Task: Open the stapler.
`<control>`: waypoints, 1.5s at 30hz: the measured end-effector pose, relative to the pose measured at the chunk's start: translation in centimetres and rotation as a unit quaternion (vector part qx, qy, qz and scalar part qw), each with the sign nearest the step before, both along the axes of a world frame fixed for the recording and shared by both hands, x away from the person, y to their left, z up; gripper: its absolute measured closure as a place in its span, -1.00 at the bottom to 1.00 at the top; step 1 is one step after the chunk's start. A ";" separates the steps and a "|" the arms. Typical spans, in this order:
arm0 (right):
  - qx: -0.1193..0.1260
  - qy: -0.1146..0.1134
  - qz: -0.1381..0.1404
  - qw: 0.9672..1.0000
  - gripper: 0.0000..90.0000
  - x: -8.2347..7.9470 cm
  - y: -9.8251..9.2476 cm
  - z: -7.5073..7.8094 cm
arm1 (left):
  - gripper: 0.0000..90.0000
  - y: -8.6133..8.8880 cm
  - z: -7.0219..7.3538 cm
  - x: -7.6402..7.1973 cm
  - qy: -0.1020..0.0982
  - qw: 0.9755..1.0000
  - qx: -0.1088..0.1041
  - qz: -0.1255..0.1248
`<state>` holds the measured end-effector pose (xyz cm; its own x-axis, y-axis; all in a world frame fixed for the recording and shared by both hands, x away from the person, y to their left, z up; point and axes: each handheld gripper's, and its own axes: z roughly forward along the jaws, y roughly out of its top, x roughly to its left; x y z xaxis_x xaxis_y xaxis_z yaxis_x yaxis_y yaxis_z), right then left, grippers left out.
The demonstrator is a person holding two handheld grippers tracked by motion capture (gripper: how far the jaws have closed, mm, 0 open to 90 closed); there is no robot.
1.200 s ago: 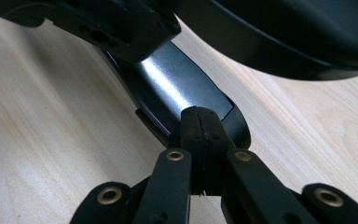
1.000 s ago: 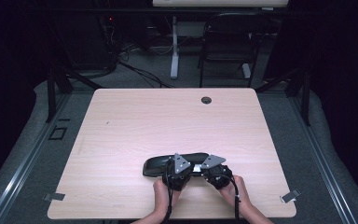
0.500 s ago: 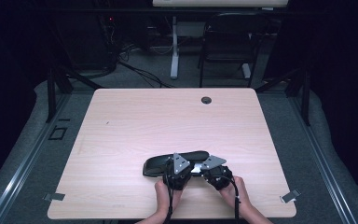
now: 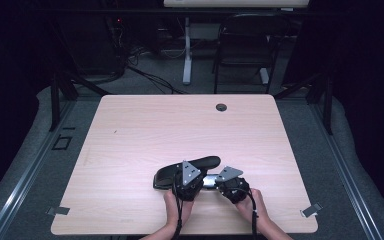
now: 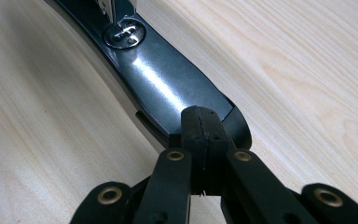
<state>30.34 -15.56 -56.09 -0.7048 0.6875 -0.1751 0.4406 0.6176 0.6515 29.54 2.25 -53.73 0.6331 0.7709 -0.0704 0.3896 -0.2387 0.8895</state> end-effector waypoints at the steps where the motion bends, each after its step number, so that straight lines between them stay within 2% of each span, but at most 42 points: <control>1: 0.000 -0.001 0.001 1.000 1.00 0.0 0.0 0.0 | 1.00 0.1 0.1 0.0 0.000 1.000 -0.001 0.000; 7: -0.008 0.000 0.002 1.000 1.00 0.0 0.0 0.1 | 1.00 0.5 0.7 0.0 -0.006 1.000 -0.010 0.005; 15: 0.003 0.002 0.003 1.000 1.00 0.1 0.0 0.0 | 1.00 1.2 1.4 0.0 -0.016 1.000 -0.020 0.010; 21: -0.007 0.002 0.003 1.000 1.00 0.1 0.0 0.1 | 1.00 1.8 2.3 0.1 -0.022 0.999 -0.025 0.011; 26: -0.006 0.005 0.005 1.000 1.00 0.1 0.0 0.1 | 1.00 2.2 2.6 0.0 -0.023 0.999 -0.032 0.014; 31: -0.001 0.006 0.003 1.000 1.00 0.1 0.0 0.1 | 1.00 2.6 3.0 -0.1 -0.036 0.999 -0.035 0.016; 45: -0.003 0.004 0.001 1.000 1.00 0.1 0.0 0.1 | 1.00 3.8 3.8 -0.1 -0.039 0.998 -0.047 0.023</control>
